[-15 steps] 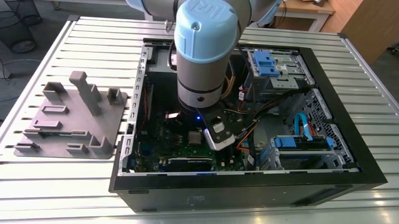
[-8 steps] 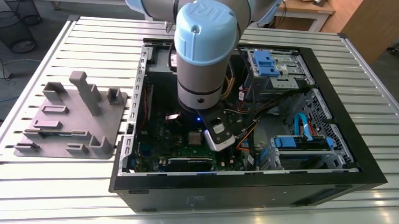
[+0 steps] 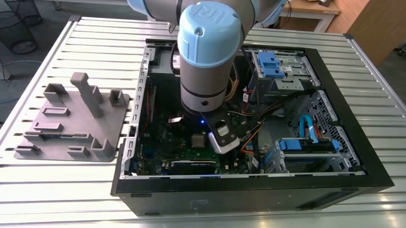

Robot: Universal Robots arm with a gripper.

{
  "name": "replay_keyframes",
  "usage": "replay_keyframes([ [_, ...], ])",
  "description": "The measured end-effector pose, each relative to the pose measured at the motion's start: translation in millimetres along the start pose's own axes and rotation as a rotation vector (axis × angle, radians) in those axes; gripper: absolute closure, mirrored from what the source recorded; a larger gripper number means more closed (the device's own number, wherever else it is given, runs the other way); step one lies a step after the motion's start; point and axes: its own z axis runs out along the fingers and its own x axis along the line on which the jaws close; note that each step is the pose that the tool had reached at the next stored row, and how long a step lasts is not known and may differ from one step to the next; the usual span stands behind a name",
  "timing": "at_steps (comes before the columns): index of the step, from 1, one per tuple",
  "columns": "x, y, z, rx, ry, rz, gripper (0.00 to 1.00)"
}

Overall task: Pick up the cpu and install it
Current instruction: 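Place the cpu into insertion slot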

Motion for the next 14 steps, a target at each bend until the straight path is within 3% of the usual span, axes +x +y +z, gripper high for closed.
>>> replay_keyframes([
  [14, 0.0, 0.2, 1.7, 0.0005, -0.0002, 0.009, 0.53],
])
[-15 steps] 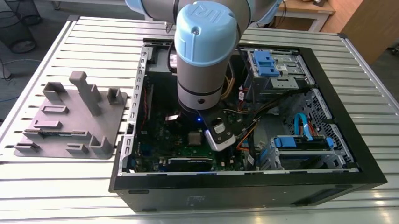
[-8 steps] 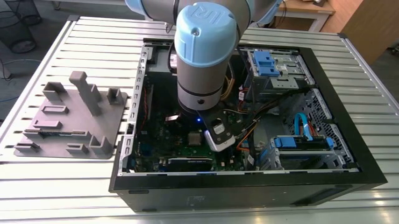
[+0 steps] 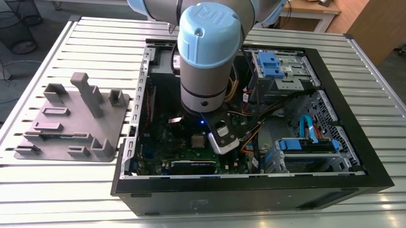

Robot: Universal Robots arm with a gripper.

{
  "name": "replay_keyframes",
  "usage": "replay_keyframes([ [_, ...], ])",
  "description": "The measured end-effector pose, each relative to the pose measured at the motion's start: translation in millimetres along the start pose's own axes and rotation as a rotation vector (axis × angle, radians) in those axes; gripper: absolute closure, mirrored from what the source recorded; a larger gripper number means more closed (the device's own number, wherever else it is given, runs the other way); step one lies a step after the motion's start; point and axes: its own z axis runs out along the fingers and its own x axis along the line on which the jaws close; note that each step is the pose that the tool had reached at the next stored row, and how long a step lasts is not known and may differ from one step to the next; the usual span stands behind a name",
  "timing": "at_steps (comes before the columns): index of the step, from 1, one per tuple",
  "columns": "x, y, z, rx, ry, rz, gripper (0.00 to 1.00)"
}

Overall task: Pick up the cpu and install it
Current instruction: 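Place the cpu into insertion slot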

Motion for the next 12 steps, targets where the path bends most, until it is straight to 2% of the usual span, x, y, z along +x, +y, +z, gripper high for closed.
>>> replay_keyframes([
  [12, -1.7, 0.0, 0.2, -0.0006, 0.0, 0.0, 0.53],
])
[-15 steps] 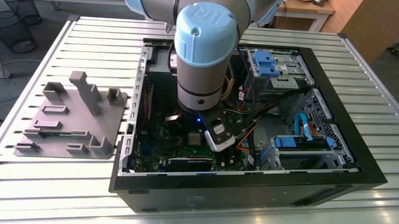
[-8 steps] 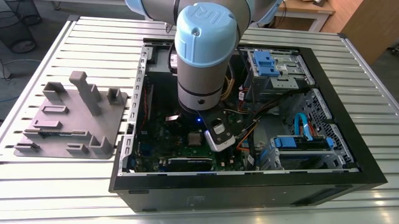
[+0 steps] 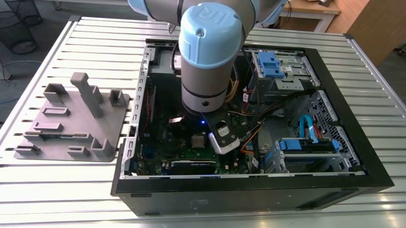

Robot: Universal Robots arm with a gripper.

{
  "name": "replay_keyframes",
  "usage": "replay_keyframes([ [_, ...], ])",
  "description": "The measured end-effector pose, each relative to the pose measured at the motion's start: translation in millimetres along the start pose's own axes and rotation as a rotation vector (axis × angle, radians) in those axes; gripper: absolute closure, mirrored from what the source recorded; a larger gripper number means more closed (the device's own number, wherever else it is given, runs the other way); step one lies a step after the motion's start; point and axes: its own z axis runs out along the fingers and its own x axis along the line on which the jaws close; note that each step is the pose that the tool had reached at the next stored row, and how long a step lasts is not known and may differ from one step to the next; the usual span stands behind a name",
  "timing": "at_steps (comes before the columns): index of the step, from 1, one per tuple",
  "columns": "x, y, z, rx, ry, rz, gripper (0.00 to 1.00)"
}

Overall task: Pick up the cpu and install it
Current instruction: 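Place the cpu into insertion slot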

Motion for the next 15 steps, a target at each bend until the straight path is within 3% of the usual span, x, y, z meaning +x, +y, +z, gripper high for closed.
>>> replay_keyframes([
  [15, -0.4, 1.0, -2.3, -0.0001, 0.0001, 0.0, 0.53],
])
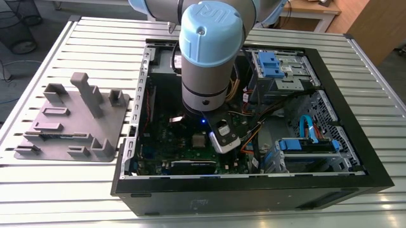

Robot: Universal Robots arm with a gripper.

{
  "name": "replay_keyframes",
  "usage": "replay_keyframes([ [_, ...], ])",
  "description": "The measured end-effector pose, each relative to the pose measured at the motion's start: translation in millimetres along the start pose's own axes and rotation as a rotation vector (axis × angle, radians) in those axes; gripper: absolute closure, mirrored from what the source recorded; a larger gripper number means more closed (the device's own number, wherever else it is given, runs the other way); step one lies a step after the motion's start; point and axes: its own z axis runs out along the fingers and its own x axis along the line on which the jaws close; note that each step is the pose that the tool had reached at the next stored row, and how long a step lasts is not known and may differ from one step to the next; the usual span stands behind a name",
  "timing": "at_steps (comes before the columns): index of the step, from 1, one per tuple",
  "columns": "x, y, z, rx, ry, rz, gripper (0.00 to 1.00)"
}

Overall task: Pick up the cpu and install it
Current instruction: 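Place the cpu into insertion slot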

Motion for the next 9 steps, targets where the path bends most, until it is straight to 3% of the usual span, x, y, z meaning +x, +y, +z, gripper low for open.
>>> replay_keyframes([
  [9, 0.1, 0.3, 2.5, 0.0005, 0.0002, 0.0, 0.53],
])
